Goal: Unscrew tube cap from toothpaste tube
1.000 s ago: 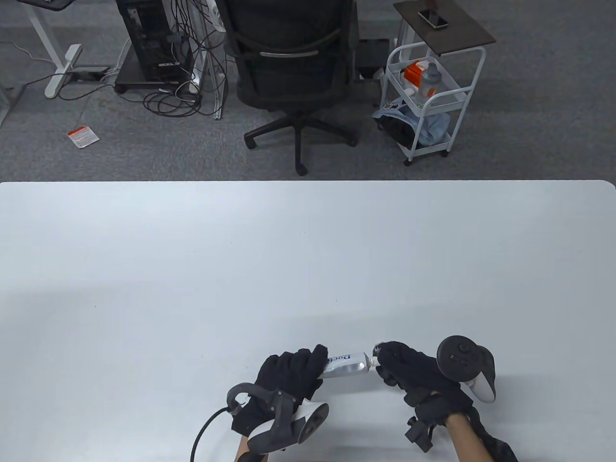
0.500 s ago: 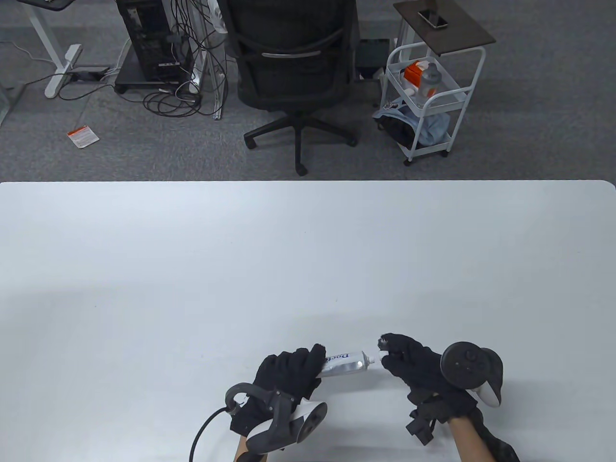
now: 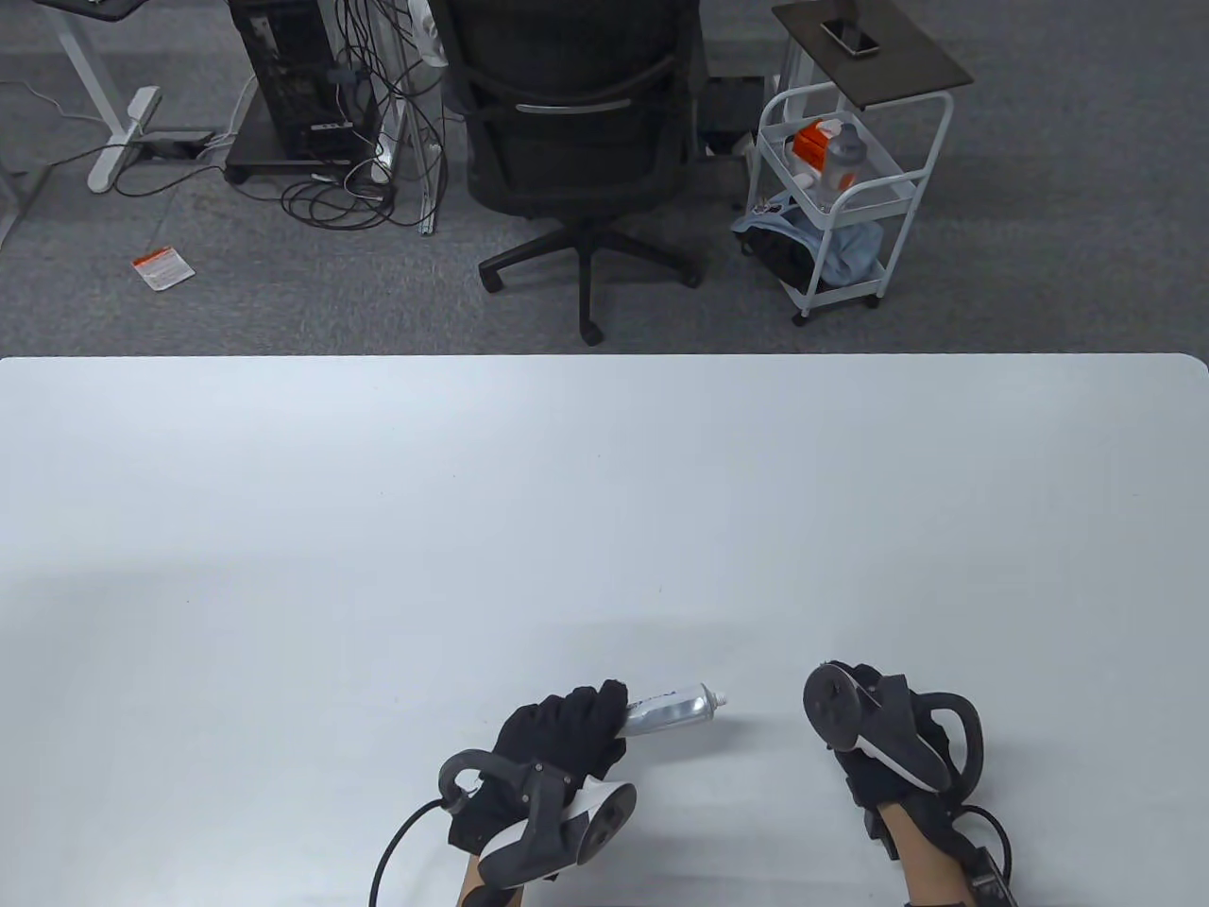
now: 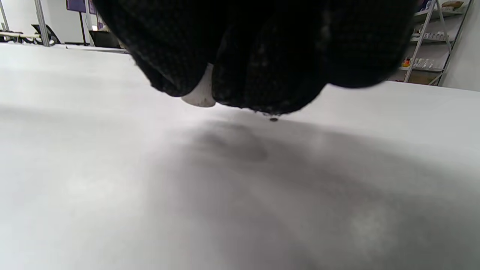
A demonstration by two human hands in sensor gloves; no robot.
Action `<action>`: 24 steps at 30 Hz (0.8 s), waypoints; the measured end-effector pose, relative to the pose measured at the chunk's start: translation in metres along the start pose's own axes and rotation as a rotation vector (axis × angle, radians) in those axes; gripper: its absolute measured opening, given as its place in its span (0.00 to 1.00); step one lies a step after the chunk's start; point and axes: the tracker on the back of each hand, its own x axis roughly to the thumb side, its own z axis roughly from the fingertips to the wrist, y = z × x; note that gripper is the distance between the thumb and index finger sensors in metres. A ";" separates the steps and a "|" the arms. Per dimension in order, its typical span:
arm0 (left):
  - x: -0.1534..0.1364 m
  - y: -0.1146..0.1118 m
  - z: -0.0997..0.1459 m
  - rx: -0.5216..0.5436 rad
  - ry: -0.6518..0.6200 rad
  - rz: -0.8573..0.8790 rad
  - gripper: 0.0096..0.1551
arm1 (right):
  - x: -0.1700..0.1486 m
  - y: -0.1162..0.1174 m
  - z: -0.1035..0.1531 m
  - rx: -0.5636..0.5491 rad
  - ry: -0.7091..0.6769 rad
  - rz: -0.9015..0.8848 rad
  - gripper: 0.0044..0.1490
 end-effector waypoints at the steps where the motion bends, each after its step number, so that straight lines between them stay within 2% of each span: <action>1: 0.000 0.000 0.000 -0.003 0.002 0.002 0.35 | 0.001 0.002 -0.001 0.011 -0.002 0.006 0.31; 7: -0.002 -0.003 -0.002 -0.043 0.046 -0.003 0.34 | 0.006 0.006 -0.002 0.018 -0.008 0.037 0.31; 10: -0.005 -0.006 -0.005 -0.091 0.087 -0.009 0.33 | 0.003 0.002 0.001 0.018 0.008 0.007 0.37; 14: -0.011 -0.014 -0.009 -0.187 0.148 -0.017 0.31 | -0.002 -0.011 0.012 -0.168 0.011 -0.118 0.51; 16: -0.016 -0.022 -0.012 -0.260 0.182 -0.010 0.30 | -0.005 -0.017 0.017 -0.249 0.016 -0.165 0.54; 20: -0.022 -0.026 -0.013 -0.312 0.228 0.038 0.29 | -0.007 -0.020 0.021 -0.285 0.020 -0.174 0.56; 24: -0.026 -0.032 -0.014 -0.387 0.267 0.021 0.28 | -0.008 -0.019 0.020 -0.273 0.013 -0.187 0.56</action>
